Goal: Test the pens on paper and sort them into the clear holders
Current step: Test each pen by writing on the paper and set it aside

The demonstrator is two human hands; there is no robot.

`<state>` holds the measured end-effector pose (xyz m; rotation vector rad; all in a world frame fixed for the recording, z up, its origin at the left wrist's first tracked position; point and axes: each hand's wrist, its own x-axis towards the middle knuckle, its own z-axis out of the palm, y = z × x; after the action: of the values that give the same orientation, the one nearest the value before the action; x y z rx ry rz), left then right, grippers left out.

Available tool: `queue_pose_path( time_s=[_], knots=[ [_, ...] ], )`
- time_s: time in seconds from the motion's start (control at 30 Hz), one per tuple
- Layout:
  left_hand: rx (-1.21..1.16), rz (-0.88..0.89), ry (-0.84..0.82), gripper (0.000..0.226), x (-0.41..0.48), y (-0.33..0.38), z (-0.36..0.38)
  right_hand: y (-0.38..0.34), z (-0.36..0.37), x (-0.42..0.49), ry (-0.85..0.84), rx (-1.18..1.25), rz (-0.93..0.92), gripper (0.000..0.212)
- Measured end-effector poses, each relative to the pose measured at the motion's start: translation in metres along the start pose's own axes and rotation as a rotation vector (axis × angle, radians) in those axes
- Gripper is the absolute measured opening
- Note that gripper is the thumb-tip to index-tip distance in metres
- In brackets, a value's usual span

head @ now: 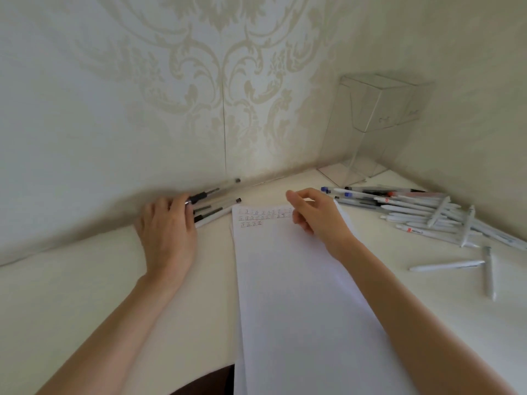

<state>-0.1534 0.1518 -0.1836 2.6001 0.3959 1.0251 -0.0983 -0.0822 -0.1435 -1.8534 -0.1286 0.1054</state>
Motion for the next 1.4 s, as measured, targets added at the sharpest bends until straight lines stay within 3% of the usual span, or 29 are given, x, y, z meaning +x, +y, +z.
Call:
queue_pose_path(
  time_s=[0.1,0.23,0.37,0.53,0.7,0.77,0.87,0.97,1.03,1.13,1.23,1.33,1.4],
  knots=[
    [0.046,-0.047,-0.020,0.027,-0.001,0.002,0.000,0.014,-0.031,0.005,0.178,-0.194,-0.042,0.019],
    [-0.188,0.318,-0.047,0.031,-0.005,0.017,-0.001,0.034,-0.074,0.011,0.458,-0.828,-0.128,0.018],
    [-0.284,0.640,-0.329,0.030,-0.023,0.033,0.001,0.053,-0.096,0.023,0.378,-1.117,-0.151,0.022],
    [-0.299,0.565,-0.429,0.035,-0.025,0.032,-0.001,0.057,-0.098,0.031,0.356,-1.281,-0.308,0.013],
    [-0.331,0.525,-0.458,0.037,-0.025,0.034,-0.003,0.055,-0.103,0.035,0.296,-1.481,-0.548,0.034],
    [-0.334,0.519,-0.462,0.037,-0.025,0.034,-0.003,0.044,-0.101,0.032,0.342,-1.408,-0.598,0.029],
    [-0.335,0.519,-0.464,0.037,-0.025,0.034,-0.003,0.018,-0.086,0.022,0.492,-1.142,-0.721,0.006],
    [-0.343,0.509,-0.470,0.035,-0.024,0.034,-0.004,0.006,-0.053,0.006,0.383,-1.210,-0.830,0.013],
    [-0.344,0.510,-0.471,0.034,-0.024,0.033,-0.003,0.008,-0.030,-0.005,0.240,-1.332,-0.749,0.025],
    [-0.336,0.516,-0.469,0.033,-0.024,0.033,-0.002,0.012,-0.014,-0.014,0.053,-1.374,-0.505,0.017],
    [-0.328,0.522,-0.465,0.033,-0.024,0.034,-0.002,0.015,-0.015,-0.013,0.011,-1.346,-0.443,0.025],
    [-0.326,0.520,-0.437,0.035,-0.023,0.035,-0.003,0.008,-0.010,-0.017,0.202,-1.091,-0.589,0.015],
    [-0.337,0.493,-0.409,0.045,-0.023,0.036,-0.006,-0.008,-0.006,-0.024,0.187,-0.713,-0.470,0.013]
  ],
)
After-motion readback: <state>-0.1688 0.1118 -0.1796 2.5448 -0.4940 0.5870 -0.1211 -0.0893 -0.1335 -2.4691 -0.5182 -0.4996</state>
